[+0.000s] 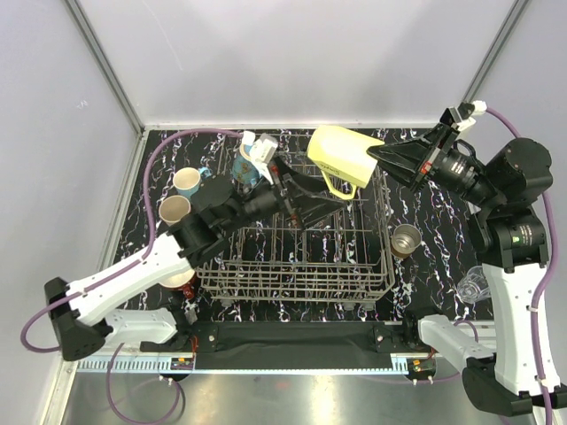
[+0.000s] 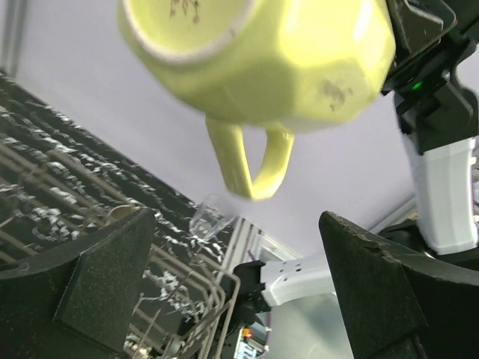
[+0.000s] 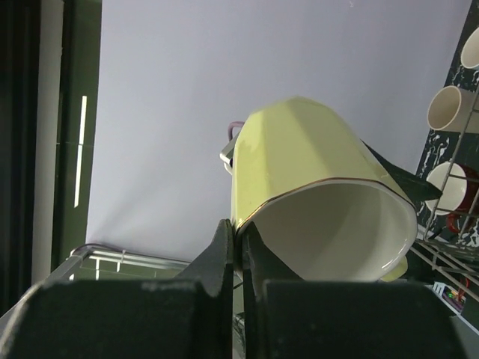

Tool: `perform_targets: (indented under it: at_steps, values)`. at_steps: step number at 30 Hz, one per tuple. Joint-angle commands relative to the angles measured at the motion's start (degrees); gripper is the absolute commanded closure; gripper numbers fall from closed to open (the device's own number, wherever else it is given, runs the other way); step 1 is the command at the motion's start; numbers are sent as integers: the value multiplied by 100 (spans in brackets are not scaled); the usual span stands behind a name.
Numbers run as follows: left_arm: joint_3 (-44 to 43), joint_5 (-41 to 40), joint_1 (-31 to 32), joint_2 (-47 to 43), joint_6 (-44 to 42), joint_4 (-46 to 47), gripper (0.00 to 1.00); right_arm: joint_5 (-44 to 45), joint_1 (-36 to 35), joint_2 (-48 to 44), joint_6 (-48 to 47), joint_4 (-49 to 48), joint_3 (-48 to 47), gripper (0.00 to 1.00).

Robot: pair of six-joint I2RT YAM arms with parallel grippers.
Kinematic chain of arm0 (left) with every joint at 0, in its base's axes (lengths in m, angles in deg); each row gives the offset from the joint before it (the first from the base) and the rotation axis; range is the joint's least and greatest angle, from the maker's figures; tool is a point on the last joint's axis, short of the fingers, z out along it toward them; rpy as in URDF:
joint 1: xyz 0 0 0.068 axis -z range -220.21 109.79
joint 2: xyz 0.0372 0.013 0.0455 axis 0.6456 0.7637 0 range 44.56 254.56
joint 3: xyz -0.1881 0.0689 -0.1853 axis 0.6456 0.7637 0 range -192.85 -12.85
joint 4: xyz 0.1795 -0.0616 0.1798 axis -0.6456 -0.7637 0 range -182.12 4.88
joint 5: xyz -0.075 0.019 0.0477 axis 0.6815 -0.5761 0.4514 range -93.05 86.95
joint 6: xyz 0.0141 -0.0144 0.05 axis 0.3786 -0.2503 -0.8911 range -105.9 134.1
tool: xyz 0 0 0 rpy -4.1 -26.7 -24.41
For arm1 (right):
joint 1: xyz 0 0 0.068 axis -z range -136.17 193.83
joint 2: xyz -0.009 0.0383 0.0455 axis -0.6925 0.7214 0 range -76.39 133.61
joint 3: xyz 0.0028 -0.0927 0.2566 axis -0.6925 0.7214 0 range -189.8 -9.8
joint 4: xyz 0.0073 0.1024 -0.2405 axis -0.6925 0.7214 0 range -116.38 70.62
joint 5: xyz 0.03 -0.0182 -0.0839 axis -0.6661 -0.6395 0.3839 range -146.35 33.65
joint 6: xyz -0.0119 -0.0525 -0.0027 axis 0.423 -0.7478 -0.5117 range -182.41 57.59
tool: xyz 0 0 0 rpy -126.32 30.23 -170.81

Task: Load the cups into the dish rack

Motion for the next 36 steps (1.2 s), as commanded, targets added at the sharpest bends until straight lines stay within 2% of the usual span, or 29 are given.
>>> perform_targets:
  at_steps: [1,7,14,15,18,21,22,23,24,25,26,27,28,30,31,33,36]
  values:
    - [-581,513,-27,296,294,753,1,-295,-10,-136,461,-1109,40,100]
    - [-652,777,-36,490,638,1544,6,-322,-2,-242,610,-1310,233,100]
    - [-855,892,-36,613,682,1377,50,-383,-10,-348,839,-1820,576,100]
    - [-863,866,-44,605,673,1298,71,-401,-10,-356,848,-1838,594,100]
    - [-1030,778,-44,622,603,922,100,-392,-2,-426,866,-1847,629,100]
    - [-1109,629,-71,622,489,675,100,-410,-2,-462,674,-1594,577,100]
    - [-1136,550,-71,613,375,552,100,-383,-10,-427,159,-809,333,94]
    - [-1179,453,-71,605,296,385,100,-296,-10,-392,-255,-192,130,77]
    - [-1284,331,-79,613,199,-60,100,-130,-2,-331,-729,510,-133,53]
    - [-1390,77,-79,639,-71,-352,100,472,-10,-269,-1656,1239,-693,33]
    - [-1478,-73,-79,666,-213,-651,100,852,-2,-147,-2057,2517,-942,3]
    - [-1679,-406,-79,736,-354,-1228,100,1248,-10,-93,-2409,3026,-1162,0]
    - [-1750,-574,-88,771,-573,-1477,100,2148,-10,-14,-2969,3840,-1529,0]
    - [-1900,-1013,-88,859,-829,-1909,100,3058,-2,65,-3395,4513,-1796,0]
    - [-1944,-1198,-88,903,-1100,-2032,100,3889,-1,135,-3719,5030,-1927,0]
    - [-2128,-1811,-88,1078,-1347,-2358,100,4814,-10,145,-3967,5350,-1850,2]
    - [-2699,-2393,-88,1666,-1918,-2771,100,5310,-2,31,-4117,5518,-1333,2]
